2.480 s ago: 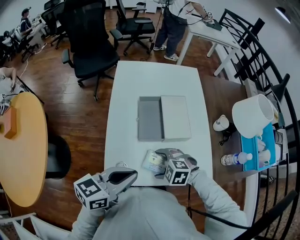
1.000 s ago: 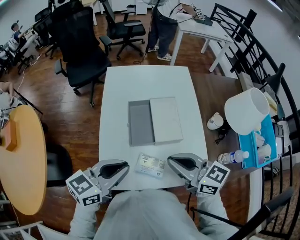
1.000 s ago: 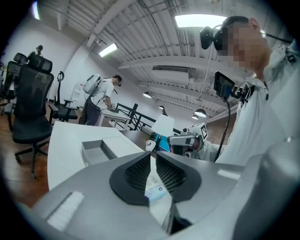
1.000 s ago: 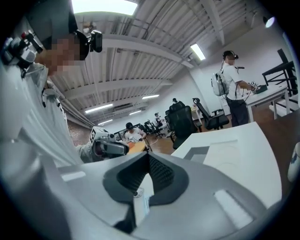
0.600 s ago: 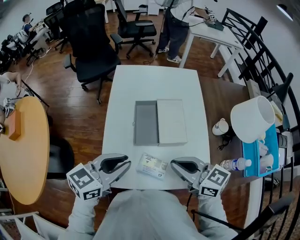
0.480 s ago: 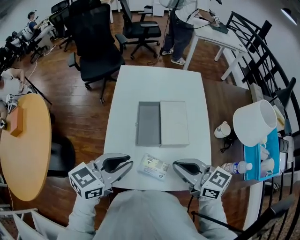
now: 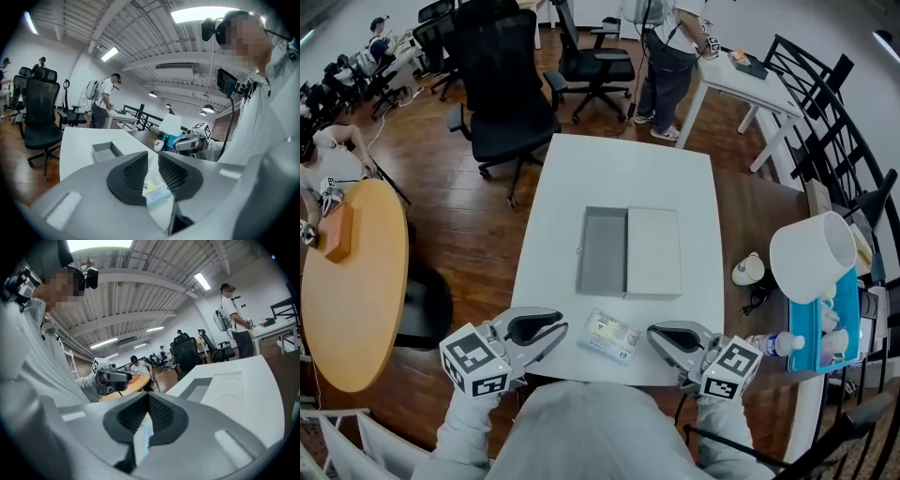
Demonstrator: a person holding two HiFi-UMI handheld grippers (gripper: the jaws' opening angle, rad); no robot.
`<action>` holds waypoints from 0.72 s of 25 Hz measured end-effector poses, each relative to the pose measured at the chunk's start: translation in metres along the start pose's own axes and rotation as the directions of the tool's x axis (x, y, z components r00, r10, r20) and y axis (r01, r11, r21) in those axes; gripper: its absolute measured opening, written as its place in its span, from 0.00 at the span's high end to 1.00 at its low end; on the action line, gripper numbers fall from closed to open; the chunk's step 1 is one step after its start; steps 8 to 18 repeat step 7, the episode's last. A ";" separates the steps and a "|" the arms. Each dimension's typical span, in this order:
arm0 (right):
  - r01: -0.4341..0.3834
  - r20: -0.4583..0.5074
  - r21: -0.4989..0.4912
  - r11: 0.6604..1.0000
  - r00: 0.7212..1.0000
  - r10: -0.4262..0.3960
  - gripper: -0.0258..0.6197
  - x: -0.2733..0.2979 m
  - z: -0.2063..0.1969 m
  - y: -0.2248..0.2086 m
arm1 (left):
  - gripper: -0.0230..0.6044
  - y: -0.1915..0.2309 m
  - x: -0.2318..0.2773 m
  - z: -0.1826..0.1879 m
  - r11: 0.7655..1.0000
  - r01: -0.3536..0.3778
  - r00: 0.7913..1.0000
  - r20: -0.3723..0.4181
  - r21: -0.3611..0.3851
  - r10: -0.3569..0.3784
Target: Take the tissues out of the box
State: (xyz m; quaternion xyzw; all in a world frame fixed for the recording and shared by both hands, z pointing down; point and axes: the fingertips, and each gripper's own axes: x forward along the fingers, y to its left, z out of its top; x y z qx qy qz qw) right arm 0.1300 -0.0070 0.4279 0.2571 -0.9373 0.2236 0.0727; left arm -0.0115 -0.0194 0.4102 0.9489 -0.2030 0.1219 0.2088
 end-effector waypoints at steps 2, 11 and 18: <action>0.003 -0.006 -0.001 1.000 1.000 -0.003 0.96 0.001 0.000 0.001 | 0.86 0.000 -0.003 -0.001 1.000 -0.001 1.000 0.002 -0.001 0.001; 0.004 -0.014 -0.003 1.000 1.000 -0.004 0.96 0.008 0.001 0.009 | 0.86 0.002 -0.015 -0.002 1.000 -0.008 1.000 0.005 0.003 0.008; 0.004 -0.014 -0.003 1.000 1.000 -0.004 0.96 0.008 0.001 0.009 | 0.86 0.002 -0.015 -0.002 1.000 -0.008 1.000 0.005 0.003 0.008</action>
